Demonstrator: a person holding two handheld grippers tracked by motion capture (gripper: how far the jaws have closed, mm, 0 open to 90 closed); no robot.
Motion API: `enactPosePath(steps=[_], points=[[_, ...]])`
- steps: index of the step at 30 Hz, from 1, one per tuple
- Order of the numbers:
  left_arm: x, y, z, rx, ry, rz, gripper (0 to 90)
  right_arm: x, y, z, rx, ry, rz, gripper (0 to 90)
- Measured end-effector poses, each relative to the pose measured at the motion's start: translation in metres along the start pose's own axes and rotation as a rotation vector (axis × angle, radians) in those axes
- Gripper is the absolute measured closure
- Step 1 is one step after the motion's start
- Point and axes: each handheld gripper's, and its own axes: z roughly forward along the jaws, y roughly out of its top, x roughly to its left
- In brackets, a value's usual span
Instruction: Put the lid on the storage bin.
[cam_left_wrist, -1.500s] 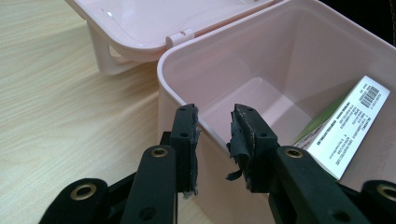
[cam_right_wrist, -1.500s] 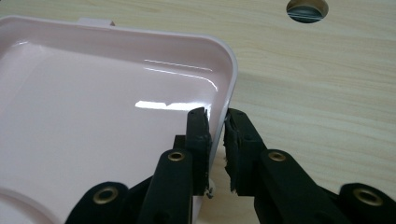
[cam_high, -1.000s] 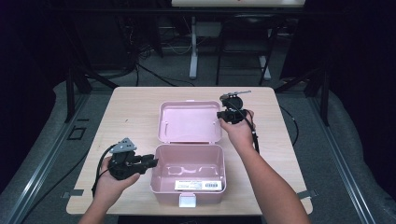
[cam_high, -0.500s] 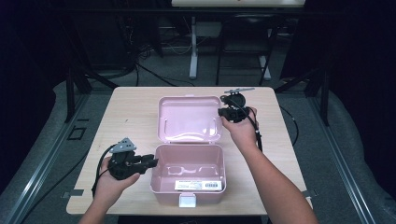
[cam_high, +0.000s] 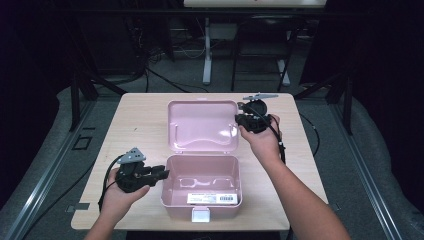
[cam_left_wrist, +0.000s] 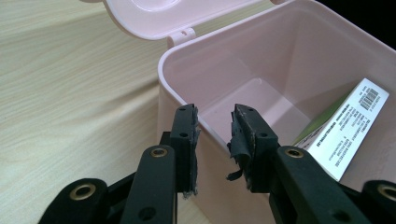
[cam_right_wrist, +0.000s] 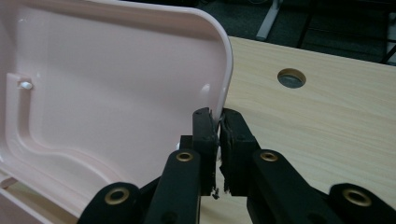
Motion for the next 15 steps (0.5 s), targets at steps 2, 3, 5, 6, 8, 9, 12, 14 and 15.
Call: enactPosePath(steps=[2,3,5,6,8,9,12,14,15], points=[[0.000,0.000,0.000,0.000,0.000,-0.001,70.1,0.001,0.000,-0.005,-0.006,0.005,-0.005,85.2],[0.000,0.000,0.000,0.000,0.000,0.001,70.1,0.001,0.000,-0.006,-0.009,0.006,-0.005,85.3],[0.000,0.000,0.000,-0.001,0.001,-0.001,70.1,0.002,0.000,-0.009,-0.014,0.010,-0.013,85.4],[0.000,0.000,0.000,0.000,0.000,0.001,70.1,0.002,0.000,-0.011,-0.016,0.010,-0.018,85.4],[0.000,0.000,0.000,0.000,0.000,0.001,70.1,0.003,0.000,-0.014,-0.020,0.011,-0.023,85.4],[0.000,0.000,0.000,0.000,0.001,0.001,70.1,0.003,0.000,-0.014,-0.022,0.011,-0.024,85.5],[0.000,0.000,0.000,0.000,0.001,0.001,69.9,0.004,-0.001,-0.016,-0.031,0.010,-0.041,85.4],[0.000,0.000,0.000,0.001,0.001,0.001,69.8,0.006,-0.001,-0.017,-0.038,0.009,-0.045,85.4],[0.000,0.000,0.000,0.001,0.001,0.001,69.6,0.006,-0.001,-0.017,-0.042,0.008,-0.048,85.5]])
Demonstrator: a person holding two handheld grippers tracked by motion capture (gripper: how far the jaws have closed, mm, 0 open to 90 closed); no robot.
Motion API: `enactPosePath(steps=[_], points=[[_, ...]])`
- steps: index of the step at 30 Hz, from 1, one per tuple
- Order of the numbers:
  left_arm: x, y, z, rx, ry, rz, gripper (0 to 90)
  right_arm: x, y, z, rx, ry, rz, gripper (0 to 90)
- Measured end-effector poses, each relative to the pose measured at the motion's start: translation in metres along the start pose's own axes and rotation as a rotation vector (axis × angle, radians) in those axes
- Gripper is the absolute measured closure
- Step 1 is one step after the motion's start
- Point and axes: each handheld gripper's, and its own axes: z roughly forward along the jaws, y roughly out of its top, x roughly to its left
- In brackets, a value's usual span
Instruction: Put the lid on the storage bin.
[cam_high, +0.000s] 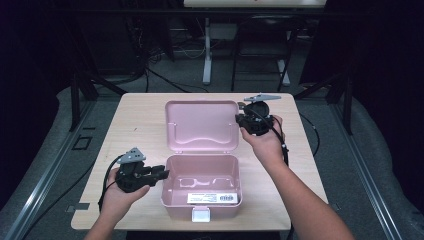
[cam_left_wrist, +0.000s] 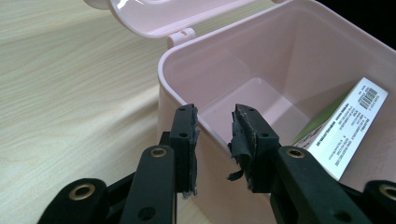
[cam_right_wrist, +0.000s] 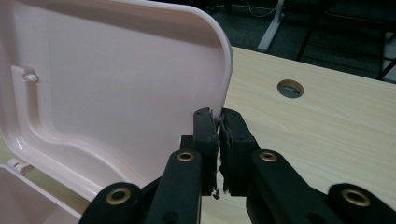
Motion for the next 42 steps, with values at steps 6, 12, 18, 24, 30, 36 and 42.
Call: enactPosePath(steps=[6,12,18,24,30,36,42], points=[[0.000,0.000,0.000,0.002,-0.002,-0.003,69.1,0.001,0.000,-0.002,-0.008,0.001,-0.011,85.6],[0.000,0.000,0.000,0.002,-0.001,-0.003,69.1,0.001,-0.003,-0.005,-0.029,0.011,-0.010,85.8],[0.001,0.000,0.000,0.006,-0.004,-0.004,68.4,0.001,-0.006,-0.008,-0.045,0.023,-0.011,85.8],[0.001,0.000,0.000,0.012,-0.003,-0.003,67.7,0.003,-0.009,-0.014,-0.069,0.023,-0.031,85.7],[0.000,0.000,0.000,0.009,0.001,-0.008,67.6,0.005,-0.012,-0.020,-0.080,0.031,-0.038,85.8],[0.000,0.000,0.000,0.009,0.002,-0.009,67.7,0.008,-0.016,-0.028,-0.104,0.035,-0.052,86.0],[0.000,0.000,0.000,0.009,0.003,-0.009,67.7,0.010,-0.021,-0.034,-0.120,0.042,-0.054,86.2]])
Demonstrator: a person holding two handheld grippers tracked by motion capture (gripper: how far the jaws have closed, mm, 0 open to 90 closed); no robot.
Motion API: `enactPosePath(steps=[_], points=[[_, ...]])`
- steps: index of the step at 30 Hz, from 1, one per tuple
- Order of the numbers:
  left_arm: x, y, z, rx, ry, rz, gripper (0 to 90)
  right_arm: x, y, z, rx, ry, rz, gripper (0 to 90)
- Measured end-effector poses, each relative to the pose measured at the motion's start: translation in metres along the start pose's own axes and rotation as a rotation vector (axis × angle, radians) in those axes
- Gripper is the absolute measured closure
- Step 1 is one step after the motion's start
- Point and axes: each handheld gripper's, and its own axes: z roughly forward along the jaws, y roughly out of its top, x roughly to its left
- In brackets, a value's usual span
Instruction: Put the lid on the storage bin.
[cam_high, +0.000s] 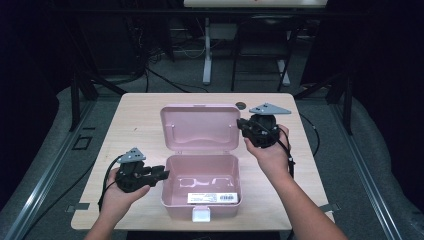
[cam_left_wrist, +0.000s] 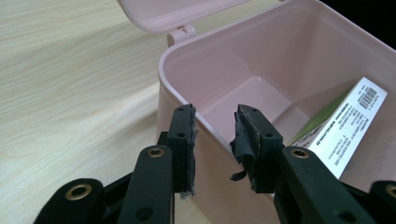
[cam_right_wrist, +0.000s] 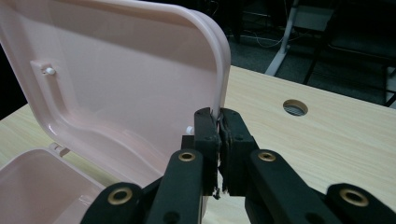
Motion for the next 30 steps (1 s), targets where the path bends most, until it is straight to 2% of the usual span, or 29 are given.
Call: enactPosePath(steps=[6,15,23,30], points=[[0.000,0.000,0.000,0.000,0.001,-0.002,67.7,0.005,-0.004,-0.006,-0.018,-0.011,-0.014,86.3],[0.000,0.000,0.000,-0.001,0.001,-0.002,67.7,0.010,-0.015,-0.017,-0.066,-0.004,-0.008,86.9],[0.000,0.000,0.000,-0.001,0.001,-0.002,67.4,0.019,-0.026,-0.028,-0.105,-0.030,-0.054,86.9],[0.000,0.000,0.000,0.002,-0.002,-0.006,67.4,0.024,-0.036,-0.037,-0.129,-0.021,-0.053,86.8]])
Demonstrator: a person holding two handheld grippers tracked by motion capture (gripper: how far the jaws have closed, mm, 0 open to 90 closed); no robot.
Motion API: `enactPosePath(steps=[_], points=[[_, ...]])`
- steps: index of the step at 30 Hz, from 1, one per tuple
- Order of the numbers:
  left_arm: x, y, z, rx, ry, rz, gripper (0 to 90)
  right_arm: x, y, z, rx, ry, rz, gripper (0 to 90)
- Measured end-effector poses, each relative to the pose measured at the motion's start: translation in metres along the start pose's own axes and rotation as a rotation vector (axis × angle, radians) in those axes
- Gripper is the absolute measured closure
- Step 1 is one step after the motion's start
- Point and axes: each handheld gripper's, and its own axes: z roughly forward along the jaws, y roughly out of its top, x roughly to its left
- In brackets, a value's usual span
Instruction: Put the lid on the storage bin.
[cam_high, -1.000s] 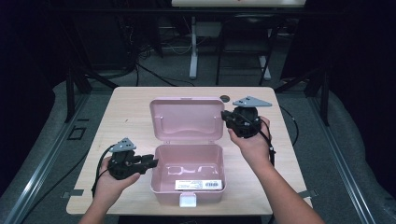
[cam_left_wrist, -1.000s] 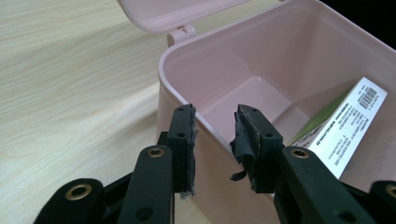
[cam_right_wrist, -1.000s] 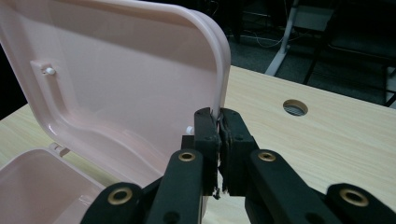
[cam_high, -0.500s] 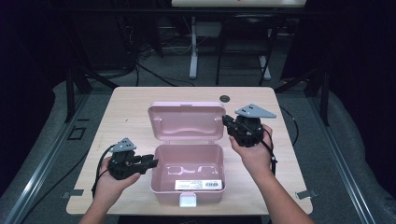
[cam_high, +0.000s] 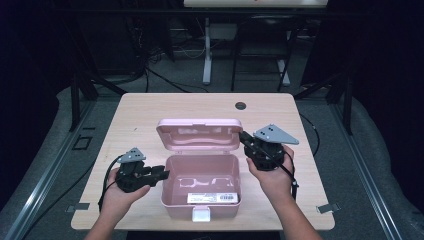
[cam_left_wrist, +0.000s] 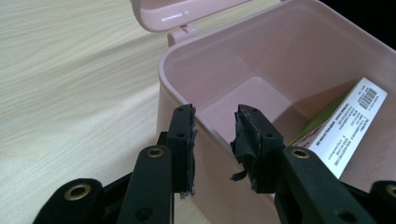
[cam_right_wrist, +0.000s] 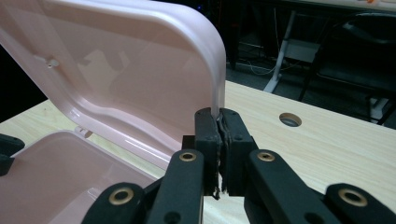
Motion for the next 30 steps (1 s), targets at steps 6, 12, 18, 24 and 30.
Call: enactPosePath(steps=[6,12,18,24,30], points=[[0.001,0.001,-0.003,-0.005,-0.001,0.002,67.4,0.004,-0.005,-0.004,-0.017,-0.009,-0.012,86.7],[0.003,0.003,-0.008,-0.023,0.008,-0.003,67.4,0.004,-0.010,-0.008,-0.031,0.009,0.018,85.9],[0.002,0.004,-0.013,-0.037,0.012,-0.002,67.4,0.004,-0.014,-0.012,-0.036,0.027,0.045,85.3],[-0.002,0.008,-0.019,-0.058,0.023,0.016,66.5,0.005,-0.017,-0.015,-0.040,0.033,0.049,85.0],[-0.005,0.010,-0.025,-0.089,0.035,0.027,65.8,0.006,-0.022,-0.018,-0.048,0.037,0.054,84.7]])
